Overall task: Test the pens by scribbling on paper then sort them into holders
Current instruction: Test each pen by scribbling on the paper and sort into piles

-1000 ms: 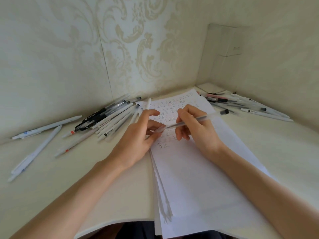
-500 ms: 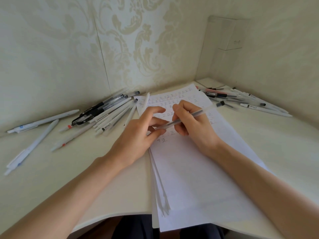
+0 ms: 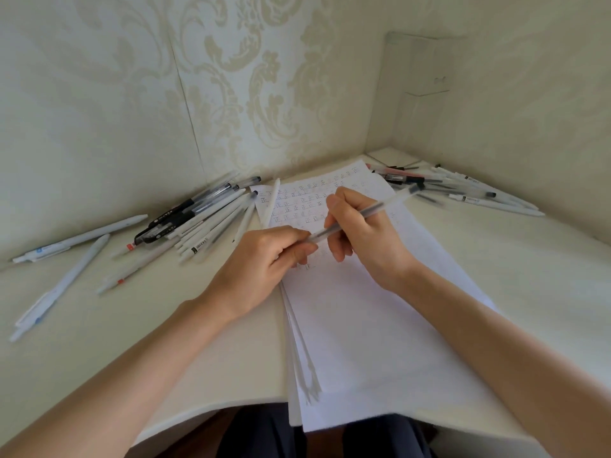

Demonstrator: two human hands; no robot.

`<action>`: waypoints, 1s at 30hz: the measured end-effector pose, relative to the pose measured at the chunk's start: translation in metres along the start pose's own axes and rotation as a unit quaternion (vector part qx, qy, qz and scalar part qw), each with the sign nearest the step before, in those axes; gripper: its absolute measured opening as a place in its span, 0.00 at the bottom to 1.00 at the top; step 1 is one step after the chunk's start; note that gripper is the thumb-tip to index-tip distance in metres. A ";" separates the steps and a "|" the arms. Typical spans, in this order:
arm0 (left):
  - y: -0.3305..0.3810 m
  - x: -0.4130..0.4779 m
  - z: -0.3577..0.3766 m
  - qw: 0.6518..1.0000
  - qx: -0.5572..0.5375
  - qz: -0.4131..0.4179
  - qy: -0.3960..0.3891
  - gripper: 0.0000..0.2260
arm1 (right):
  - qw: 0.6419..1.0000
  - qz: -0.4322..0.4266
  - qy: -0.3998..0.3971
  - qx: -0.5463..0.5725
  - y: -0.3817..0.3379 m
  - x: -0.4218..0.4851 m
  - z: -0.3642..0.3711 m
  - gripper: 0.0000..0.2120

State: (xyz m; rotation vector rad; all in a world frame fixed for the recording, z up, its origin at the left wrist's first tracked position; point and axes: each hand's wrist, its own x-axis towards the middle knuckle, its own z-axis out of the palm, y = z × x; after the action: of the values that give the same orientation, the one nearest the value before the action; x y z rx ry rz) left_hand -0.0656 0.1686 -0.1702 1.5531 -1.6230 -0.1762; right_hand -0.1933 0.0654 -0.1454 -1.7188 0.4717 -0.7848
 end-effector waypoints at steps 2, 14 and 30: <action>0.008 0.002 0.003 0.999 -0.016 -0.037 -0.035 0.11 | 0.999 0.034 0.011 -0.001 -0.004 -0.006 -0.008 0.15; 0.174 0.007 0.118 0.952 0.071 0.199 -0.221 0.24 | 0.918 0.159 0.358 -0.065 -0.053 -0.236 -0.165 0.11; 0.190 0.011 0.202 0.918 0.105 0.232 -0.305 0.24 | 0.852 0.303 0.412 -0.116 0.015 -0.332 -0.194 0.05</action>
State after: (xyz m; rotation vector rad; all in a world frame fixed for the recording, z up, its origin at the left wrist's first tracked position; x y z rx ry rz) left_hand -0.3370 0.1103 -0.1709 1.2778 -2.5326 -0.2498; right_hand -0.5623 0.1493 -0.2183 -1.2292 1.6634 -0.9833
